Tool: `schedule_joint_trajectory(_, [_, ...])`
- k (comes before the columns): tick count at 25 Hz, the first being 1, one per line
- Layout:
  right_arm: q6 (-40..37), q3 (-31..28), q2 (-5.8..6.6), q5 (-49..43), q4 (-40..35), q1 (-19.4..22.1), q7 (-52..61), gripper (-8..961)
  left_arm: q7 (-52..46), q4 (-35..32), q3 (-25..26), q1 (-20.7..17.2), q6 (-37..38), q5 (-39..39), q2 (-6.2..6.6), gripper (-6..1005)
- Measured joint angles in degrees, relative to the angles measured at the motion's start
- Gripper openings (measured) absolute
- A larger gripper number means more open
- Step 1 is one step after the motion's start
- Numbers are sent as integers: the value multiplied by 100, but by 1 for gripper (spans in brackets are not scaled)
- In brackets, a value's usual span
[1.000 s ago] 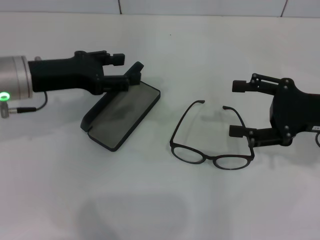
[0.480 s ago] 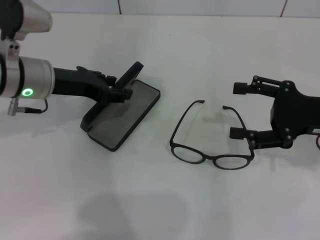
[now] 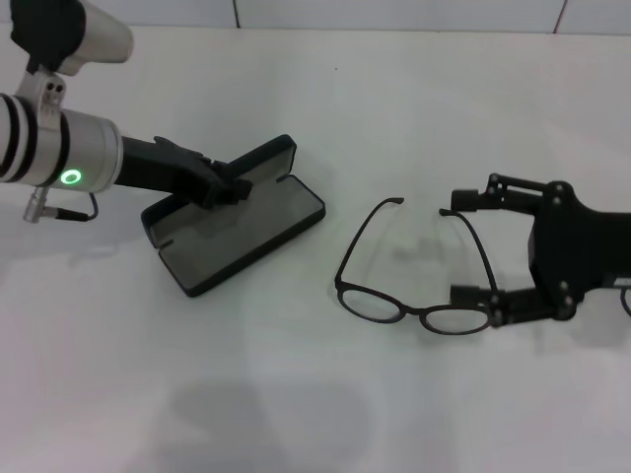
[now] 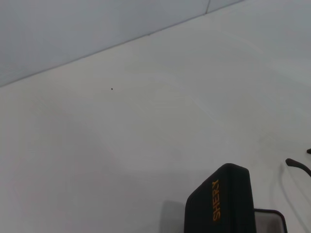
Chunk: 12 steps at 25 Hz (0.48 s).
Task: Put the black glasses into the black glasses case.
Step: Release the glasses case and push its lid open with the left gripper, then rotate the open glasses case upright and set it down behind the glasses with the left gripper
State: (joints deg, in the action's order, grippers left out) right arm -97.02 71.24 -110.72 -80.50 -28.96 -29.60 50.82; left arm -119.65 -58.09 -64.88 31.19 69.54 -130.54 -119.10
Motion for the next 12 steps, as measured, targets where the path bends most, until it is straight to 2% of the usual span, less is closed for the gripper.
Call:
schedule_joint_trajectory(7, [-377,5,-13,-276,-65,52,-306,885,264,-116,-15,178,0,-64,5,373])
schedule_joint_trajectory(12, [-426,12,-101,-380,-70,130,-438,885,858,-182,-43,533,-37,-68,-27,267])
